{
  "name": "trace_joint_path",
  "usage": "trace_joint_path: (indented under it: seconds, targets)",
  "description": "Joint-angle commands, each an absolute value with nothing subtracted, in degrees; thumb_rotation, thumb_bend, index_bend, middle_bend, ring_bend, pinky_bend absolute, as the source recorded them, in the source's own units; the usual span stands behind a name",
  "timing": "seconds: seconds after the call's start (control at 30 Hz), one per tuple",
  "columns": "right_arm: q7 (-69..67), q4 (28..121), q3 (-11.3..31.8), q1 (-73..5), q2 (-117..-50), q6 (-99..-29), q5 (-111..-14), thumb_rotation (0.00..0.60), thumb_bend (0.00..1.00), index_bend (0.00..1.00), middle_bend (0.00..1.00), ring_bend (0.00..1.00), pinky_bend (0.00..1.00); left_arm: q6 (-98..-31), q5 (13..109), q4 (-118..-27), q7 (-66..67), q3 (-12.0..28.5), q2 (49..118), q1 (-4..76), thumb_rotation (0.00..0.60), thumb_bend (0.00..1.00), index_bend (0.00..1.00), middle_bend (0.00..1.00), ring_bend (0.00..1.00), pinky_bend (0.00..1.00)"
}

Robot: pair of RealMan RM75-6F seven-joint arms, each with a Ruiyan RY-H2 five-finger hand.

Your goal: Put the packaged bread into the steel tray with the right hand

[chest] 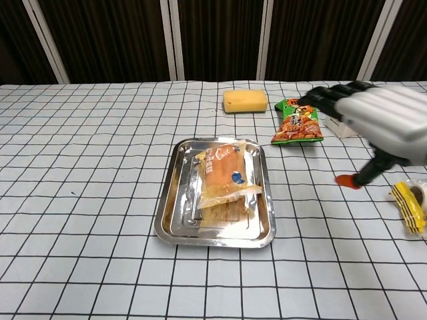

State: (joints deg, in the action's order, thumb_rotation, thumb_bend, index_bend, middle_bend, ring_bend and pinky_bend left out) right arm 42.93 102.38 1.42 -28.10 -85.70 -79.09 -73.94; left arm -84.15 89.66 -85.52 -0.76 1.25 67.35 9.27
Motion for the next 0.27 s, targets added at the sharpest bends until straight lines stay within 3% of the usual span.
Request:
trace_joint_path:
  seconds: [0.03, 0.13, 0.27]
  targets:
    - [27.21, 94.4, -6.49, -16.79, -77.94, -90.17, -80.92, 0.6, 0.26, 0.0, 0.0, 0.0, 0.0, -83.83, 89.92, -85.85, 0.23, 0.81, 67.44, 9.22, 0.6, 0.04, 0.0, 0.0, 0.0, 0.0]
    - [24.2, 88.67, -7.05, -13.29, -76.44, -93.15, -80.72, 0.6, 0.26, 0.0, 0.0, 0.0, 0.0, -82.97, 90.09, -86.72, 1.99, 0.34, 67.58, 9.41, 0.6, 0.04, 0.0, 0.0, 0.0, 0.0]
    - [20.69, 92.38, -5.89, -11.22, -73.57, -94.86, -80.71, 0.6, 0.26, 0.0, 0.0, 0.0, 0.0, -81.86, 90.24, -87.93, 4.34, -0.19, 67.92, 9.69, 0.6, 0.04, 0.0, 0.0, 0.0, 0.0]
